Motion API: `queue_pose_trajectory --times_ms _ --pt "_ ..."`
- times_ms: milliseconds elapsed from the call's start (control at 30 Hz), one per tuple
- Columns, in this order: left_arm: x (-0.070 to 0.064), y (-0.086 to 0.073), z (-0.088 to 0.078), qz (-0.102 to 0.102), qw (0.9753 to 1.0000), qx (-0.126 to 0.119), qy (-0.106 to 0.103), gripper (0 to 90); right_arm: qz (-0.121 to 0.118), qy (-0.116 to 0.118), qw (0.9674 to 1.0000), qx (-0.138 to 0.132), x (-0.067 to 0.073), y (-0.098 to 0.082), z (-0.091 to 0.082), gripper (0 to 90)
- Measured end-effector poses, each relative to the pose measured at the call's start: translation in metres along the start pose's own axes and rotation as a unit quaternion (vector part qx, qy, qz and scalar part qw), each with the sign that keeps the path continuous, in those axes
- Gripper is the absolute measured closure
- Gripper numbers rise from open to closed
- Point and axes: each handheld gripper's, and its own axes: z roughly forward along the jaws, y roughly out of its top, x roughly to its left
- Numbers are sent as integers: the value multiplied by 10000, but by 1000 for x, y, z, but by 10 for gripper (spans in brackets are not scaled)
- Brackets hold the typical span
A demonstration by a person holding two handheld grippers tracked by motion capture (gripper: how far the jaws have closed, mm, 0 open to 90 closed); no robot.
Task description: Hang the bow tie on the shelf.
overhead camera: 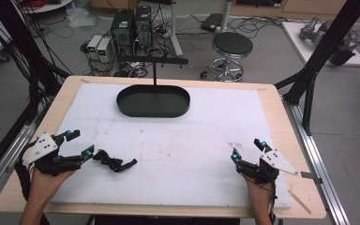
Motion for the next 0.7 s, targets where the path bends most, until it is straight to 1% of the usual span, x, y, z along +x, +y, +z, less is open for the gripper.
queue_pose_trajectory --times_ms 33,67,100,133,233,333,367,500,567,600,667,700 --pt "-1 -2 2 42 9999 104 -69 234 8 0 10000 5 0 0 0 115" --pt "-1 -2 2 42 9999 104 -69 243 7 1 10000 6 0 0 0 115" --pt "-1 -3 3 65 9998 153 -130 251 7 3 10000 7 0 0 0 115" --pt "-1 -5 5 88 9994 258 -209 257 6 3 10000 7 0 0 0 115" --pt "-3 -7 10 124 9983 420 -379 272 1 1 10000 2 0 0 0 115" --pt "-6 -9 14 206 9965 582 -566 300 7 0 10000 5 0 0 0 115" --pt "-7 -11 16 236 9955 658 -636 304 1 -5 10000 -6 0 0 0 115" --pt "-9 -14 22 298 9933 793 -780 309 9 2 10000 7 0 0 0 115" --pt "-10 -15 23 298 9930 813 -807 319 10 4 10000 11 0 0 0 115" --pt "-11 -17 25 291 9918 875 -889 322 7 3 10000 11 0 0 0 115" --pt "-11 -20 27 289 9901 968 -972 337 -2 6 10000 18 0 0 0 115" --pt "-11 -21 29 269 9889 1034 -1036 342 -2 4 10000 20 0 0 0 115"
